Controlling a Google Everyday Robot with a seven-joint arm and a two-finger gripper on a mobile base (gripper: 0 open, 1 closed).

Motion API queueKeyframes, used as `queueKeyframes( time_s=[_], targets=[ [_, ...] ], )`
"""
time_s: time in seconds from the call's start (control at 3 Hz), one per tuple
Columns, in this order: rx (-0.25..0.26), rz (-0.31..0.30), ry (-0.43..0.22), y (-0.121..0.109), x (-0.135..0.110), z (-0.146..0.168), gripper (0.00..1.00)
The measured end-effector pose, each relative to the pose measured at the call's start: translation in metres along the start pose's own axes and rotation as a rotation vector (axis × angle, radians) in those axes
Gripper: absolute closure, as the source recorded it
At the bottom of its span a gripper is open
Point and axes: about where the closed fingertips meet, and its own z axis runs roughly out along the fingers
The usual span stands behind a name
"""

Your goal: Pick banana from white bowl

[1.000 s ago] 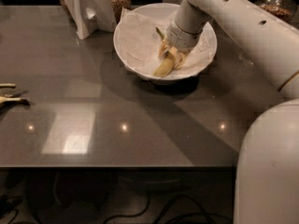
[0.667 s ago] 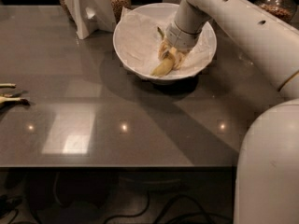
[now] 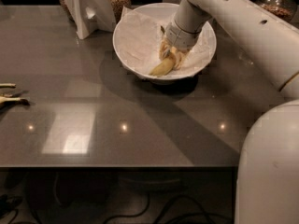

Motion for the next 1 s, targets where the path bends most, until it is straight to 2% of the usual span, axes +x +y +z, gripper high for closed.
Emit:
queueKeyframes(
  time_s=[0.33, 1.0],
  targets=[
    [0.027, 0.007, 0.009, -0.001, 0.004, -0.013, 1.0],
    [0.114, 0.038, 0.011, -0.002, 0.007, -0.065, 1.0]
  ],
)
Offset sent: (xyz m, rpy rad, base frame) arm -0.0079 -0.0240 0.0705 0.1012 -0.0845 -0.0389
